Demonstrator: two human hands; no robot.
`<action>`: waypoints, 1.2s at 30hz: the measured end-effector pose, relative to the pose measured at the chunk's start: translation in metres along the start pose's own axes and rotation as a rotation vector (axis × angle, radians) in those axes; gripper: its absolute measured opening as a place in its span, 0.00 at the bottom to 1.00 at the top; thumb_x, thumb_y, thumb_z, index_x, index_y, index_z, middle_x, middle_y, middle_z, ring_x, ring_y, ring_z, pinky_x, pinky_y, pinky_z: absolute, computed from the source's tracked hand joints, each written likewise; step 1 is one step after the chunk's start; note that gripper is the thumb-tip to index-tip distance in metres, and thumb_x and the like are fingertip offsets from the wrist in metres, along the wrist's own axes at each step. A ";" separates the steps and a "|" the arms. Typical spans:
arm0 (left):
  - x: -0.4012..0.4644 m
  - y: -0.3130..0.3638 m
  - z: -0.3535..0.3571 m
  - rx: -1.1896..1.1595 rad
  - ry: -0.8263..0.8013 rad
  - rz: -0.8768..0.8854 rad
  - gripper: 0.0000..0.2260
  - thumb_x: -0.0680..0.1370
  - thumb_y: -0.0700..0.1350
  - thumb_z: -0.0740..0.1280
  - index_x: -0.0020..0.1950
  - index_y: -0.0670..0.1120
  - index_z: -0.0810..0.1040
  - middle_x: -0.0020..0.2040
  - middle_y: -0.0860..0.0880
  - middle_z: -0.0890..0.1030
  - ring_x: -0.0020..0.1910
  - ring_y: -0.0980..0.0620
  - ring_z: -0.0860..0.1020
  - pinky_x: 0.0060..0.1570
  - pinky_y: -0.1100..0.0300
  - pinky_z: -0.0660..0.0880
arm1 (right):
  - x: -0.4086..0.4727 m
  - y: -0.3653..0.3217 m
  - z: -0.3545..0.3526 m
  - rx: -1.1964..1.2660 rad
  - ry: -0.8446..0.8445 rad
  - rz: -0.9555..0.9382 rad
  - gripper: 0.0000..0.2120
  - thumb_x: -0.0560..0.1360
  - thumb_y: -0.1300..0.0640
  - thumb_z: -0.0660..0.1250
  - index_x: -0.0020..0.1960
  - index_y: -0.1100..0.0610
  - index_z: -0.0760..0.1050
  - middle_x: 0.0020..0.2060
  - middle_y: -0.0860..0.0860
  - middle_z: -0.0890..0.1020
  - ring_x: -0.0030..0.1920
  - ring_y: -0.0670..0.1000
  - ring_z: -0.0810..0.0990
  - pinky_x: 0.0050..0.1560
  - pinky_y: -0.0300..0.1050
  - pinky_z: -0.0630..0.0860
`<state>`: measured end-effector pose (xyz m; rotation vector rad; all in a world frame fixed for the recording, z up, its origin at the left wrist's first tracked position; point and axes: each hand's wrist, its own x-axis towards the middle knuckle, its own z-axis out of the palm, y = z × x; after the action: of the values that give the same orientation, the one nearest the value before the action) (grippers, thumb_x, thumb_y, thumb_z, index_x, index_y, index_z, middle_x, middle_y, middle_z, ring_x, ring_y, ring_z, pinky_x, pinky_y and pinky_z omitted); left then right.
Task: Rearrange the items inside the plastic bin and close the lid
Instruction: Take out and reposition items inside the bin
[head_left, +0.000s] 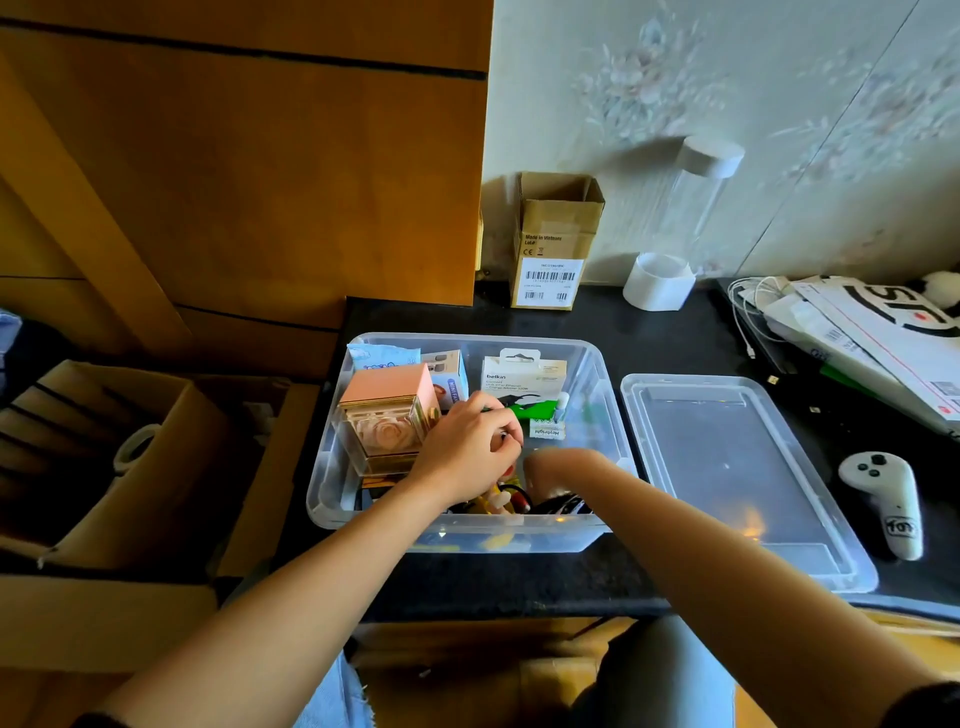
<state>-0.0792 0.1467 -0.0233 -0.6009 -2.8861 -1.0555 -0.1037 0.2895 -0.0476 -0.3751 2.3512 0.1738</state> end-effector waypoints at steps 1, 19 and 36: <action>0.000 0.000 0.000 -0.002 0.000 0.001 0.06 0.77 0.47 0.63 0.45 0.52 0.79 0.57 0.53 0.73 0.55 0.55 0.70 0.45 0.63 0.70 | -0.001 -0.001 0.001 -0.005 0.012 0.008 0.12 0.77 0.58 0.62 0.56 0.64 0.75 0.41 0.55 0.73 0.42 0.54 0.71 0.44 0.44 0.69; -0.001 0.001 0.001 -0.011 -0.009 -0.007 0.06 0.77 0.48 0.62 0.45 0.52 0.78 0.57 0.54 0.72 0.55 0.54 0.70 0.47 0.57 0.75 | -0.015 0.003 -0.006 0.086 0.344 0.227 0.10 0.74 0.63 0.66 0.55 0.62 0.75 0.50 0.56 0.80 0.50 0.56 0.79 0.46 0.44 0.75; -0.001 0.000 0.000 -0.042 -0.006 -0.001 0.06 0.77 0.47 0.62 0.46 0.51 0.79 0.56 0.53 0.73 0.55 0.54 0.70 0.48 0.58 0.75 | -0.014 0.002 0.001 0.043 0.220 0.201 0.13 0.74 0.57 0.67 0.57 0.61 0.75 0.53 0.55 0.79 0.53 0.56 0.78 0.47 0.44 0.74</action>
<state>-0.0780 0.1470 -0.0235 -0.6063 -2.8766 -1.1186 -0.0937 0.2944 -0.0387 -0.1413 2.6046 0.1853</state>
